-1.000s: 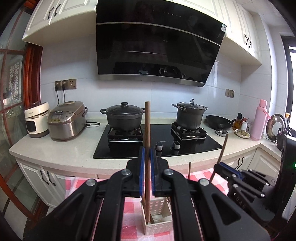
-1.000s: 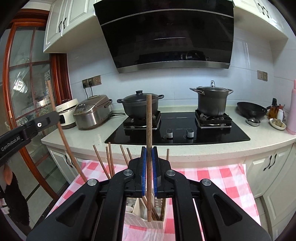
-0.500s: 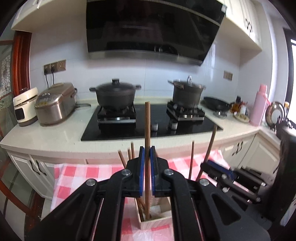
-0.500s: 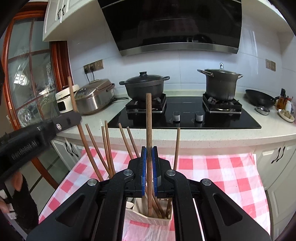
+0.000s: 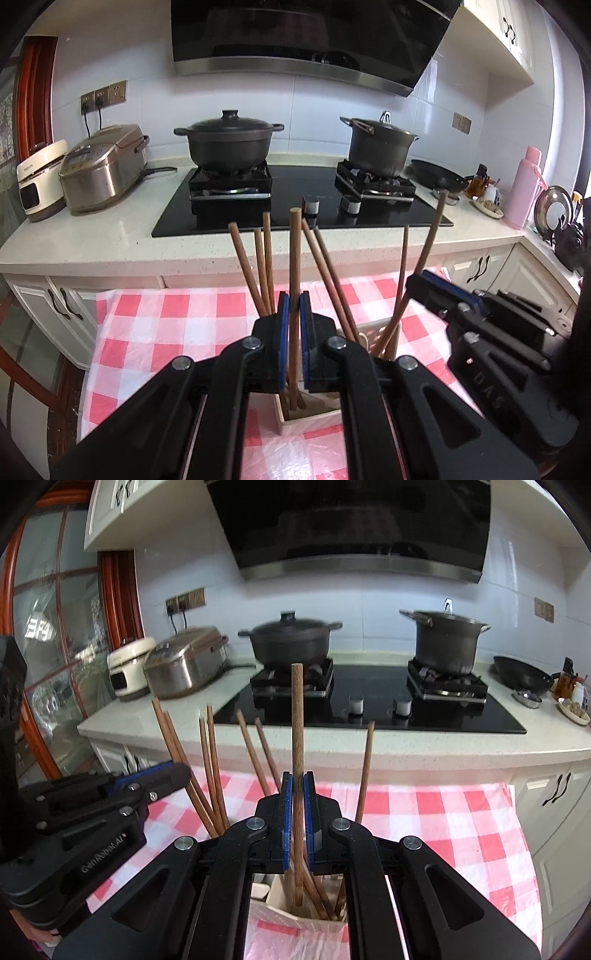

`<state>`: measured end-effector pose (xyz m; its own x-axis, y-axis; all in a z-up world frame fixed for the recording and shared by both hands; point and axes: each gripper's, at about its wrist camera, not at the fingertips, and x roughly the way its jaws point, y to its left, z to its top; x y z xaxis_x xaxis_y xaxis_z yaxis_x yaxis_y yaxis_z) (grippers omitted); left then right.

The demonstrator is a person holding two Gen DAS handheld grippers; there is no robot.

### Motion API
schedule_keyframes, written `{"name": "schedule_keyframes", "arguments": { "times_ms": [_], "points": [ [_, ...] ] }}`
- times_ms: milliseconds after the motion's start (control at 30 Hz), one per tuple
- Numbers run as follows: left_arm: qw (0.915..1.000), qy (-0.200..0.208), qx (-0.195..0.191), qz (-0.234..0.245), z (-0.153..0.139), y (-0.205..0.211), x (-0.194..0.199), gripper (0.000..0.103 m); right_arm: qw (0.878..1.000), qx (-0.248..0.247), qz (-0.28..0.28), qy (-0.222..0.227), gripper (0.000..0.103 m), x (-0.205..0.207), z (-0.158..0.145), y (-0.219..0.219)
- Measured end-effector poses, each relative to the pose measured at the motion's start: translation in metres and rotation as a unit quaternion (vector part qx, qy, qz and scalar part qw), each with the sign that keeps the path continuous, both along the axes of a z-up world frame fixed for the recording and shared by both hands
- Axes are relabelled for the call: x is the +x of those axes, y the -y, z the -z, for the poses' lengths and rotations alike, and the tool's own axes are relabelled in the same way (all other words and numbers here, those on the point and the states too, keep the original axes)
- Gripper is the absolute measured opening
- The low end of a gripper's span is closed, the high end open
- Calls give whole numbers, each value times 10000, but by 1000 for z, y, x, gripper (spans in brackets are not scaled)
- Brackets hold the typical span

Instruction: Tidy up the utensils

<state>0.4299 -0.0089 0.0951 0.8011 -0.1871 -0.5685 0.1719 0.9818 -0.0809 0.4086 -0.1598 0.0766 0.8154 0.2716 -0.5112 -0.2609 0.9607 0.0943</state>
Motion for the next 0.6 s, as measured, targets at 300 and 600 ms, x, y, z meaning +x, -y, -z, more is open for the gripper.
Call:
{"name": "schedule_keyframes", "arguments": {
  "times_ms": [300,600],
  "points": [
    [9999,-23,50,-131,10,-7,-3,23,9993,188,65,-331,28,10,20,5],
    [9975,320,-23,-629,1,-35,-29,56,9994,241,213,-116,50,-6,13,28]
  ]
}}
